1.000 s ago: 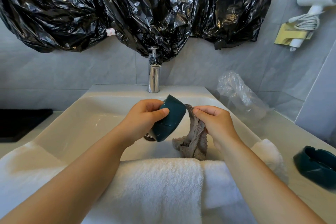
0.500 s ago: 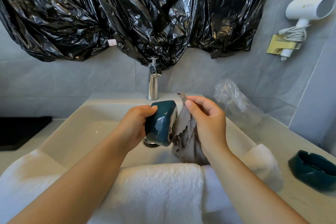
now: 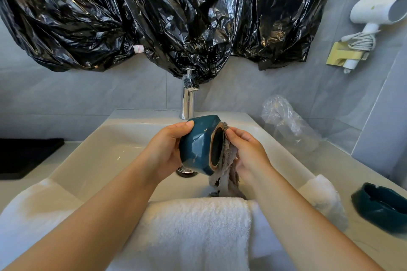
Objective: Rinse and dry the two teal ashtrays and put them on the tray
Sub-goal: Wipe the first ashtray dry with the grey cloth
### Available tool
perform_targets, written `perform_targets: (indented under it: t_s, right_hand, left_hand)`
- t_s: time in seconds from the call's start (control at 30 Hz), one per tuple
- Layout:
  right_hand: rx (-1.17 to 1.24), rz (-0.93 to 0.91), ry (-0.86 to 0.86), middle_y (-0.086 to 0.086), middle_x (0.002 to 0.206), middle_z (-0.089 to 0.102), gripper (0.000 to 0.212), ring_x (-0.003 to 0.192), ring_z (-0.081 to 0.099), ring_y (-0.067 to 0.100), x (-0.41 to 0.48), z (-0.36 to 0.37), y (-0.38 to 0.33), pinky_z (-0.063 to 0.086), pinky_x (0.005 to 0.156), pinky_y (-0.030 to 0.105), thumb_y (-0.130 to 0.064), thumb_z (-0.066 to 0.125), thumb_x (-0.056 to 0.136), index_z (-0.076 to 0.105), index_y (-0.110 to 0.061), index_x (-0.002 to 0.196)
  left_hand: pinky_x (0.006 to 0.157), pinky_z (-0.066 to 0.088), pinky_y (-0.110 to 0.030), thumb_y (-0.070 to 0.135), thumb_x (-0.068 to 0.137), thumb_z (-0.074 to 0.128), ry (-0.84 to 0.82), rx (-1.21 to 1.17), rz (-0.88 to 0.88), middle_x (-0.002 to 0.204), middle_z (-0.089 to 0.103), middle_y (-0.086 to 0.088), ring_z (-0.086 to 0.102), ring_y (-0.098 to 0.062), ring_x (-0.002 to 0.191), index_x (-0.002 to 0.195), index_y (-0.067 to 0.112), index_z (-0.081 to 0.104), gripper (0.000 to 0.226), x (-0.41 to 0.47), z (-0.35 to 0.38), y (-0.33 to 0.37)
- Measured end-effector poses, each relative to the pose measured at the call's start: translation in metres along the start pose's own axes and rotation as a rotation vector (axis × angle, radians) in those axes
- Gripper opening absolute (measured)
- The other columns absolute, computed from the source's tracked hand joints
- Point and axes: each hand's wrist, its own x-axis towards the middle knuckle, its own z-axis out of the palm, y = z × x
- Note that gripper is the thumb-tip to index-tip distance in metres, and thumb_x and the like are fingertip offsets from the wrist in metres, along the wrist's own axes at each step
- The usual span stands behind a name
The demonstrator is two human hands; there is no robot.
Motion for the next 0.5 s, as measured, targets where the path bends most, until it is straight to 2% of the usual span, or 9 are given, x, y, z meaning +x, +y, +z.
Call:
perform_targets:
  t_s: [0.1, 0.17, 0.23, 0.27, 0.33, 0.37, 0.43, 0.5]
  right_hand:
    - [-0.027, 0.119, -0.002, 0.008, 0.106, 0.071, 0.014, 0.099, 0.065, 0.022, -0.001, -0.002, 0.002, 0.053, 0.083, 0.035, -0.016, 0.059, 0.095, 0.065, -0.013, 0.107]
    - [-0.022, 0.195, -0.032, 0.010, 0.105, 0.070, 0.015, 0.096, 0.064, 0.023, -0.003, -0.003, 0.003, 0.052, 0.077, 0.033, -0.014, 0.060, 0.095, 0.064, -0.011, 0.109]
    - [-0.060, 0.249, -0.067, 0.011, 0.104, 0.070, 0.011, 0.095, 0.063, 0.024, -0.006, -0.003, 0.004, 0.051, 0.074, 0.033, -0.011, 0.061, 0.094, 0.065, -0.011, 0.104]
    - [-0.103, 0.235, -0.062, 0.012, 0.105, 0.070, 0.008, 0.097, 0.064, 0.025, -0.008, -0.002, 0.006, 0.053, 0.078, 0.036, -0.011, 0.063, 0.092, 0.066, -0.012, 0.100]
    - [-0.190, 0.072, 0.035, 0.009, 0.105, 0.071, 0.005, 0.102, 0.065, 0.026, -0.008, -0.002, 0.008, 0.054, 0.091, 0.040, -0.016, 0.069, 0.089, 0.069, -0.017, 0.093]
    - [-0.200, -0.055, 0.103, 0.006, 0.101, 0.072, 0.004, 0.101, 0.066, 0.024, -0.010, -0.002, 0.008, 0.055, 0.092, 0.040, -0.019, 0.071, 0.087, 0.070, -0.020, 0.090]
    - [-0.195, -0.308, 0.178, -0.002, 0.093, 0.072, 0.003, 0.095, 0.066, 0.016, -0.015, -0.001, 0.004, 0.056, 0.085, 0.029, -0.022, 0.073, 0.085, 0.071, -0.023, 0.087]
    - [-0.241, -0.464, 0.154, -0.009, 0.089, 0.071, 0.003, 0.090, 0.065, 0.007, -0.020, 0.002, 0.000, 0.052, 0.073, 0.012, -0.023, 0.072, 0.086, 0.072, -0.023, 0.088]
  left_hand:
    - [0.056, 0.056, -0.024, 0.016, 0.097, 0.042, 0.033, -0.080, 0.037, 0.073, 0.071, -0.003, 0.068, -0.014, 0.062, 0.096, 0.008, 0.064, 0.023, 0.001, 0.000, 0.002]
    - [0.056, 0.057, -0.024, 0.016, 0.098, 0.043, 0.068, -0.126, 0.063, 0.073, 0.072, -0.002, 0.068, -0.013, 0.062, 0.095, 0.010, 0.066, 0.024, 0.002, -0.001, 0.003]
    - [0.058, 0.056, -0.026, 0.017, 0.098, 0.044, 0.116, -0.138, 0.079, 0.075, 0.070, -0.002, 0.067, -0.013, 0.065, 0.097, 0.012, 0.066, 0.023, 0.002, -0.002, 0.004]
    - [0.060, 0.056, -0.027, 0.018, 0.098, 0.044, 0.141, -0.142, 0.080, 0.076, 0.070, -0.001, 0.066, -0.013, 0.067, 0.098, 0.012, 0.065, 0.022, 0.002, -0.002, 0.005]
    - [0.062, 0.054, -0.029, 0.018, 0.099, 0.043, 0.178, -0.156, 0.071, 0.077, 0.068, -0.002, 0.064, -0.014, 0.070, 0.100, 0.012, 0.064, 0.021, 0.002, -0.003, 0.006]
    - [0.062, 0.054, -0.030, 0.018, 0.099, 0.043, 0.191, -0.160, 0.064, 0.079, 0.067, -0.002, 0.063, -0.015, 0.071, 0.102, 0.012, 0.063, 0.021, 0.002, -0.002, 0.006]
    - [0.065, 0.052, -0.032, 0.018, 0.099, 0.044, 0.205, -0.142, 0.043, 0.084, 0.065, -0.004, 0.062, -0.018, 0.076, 0.105, 0.011, 0.061, 0.019, 0.003, -0.001, 0.006]
    - [0.066, 0.052, -0.034, 0.017, 0.099, 0.044, 0.197, -0.080, 0.024, 0.086, 0.063, -0.007, 0.061, -0.020, 0.079, 0.102, 0.010, 0.059, 0.017, 0.003, 0.000, 0.003]
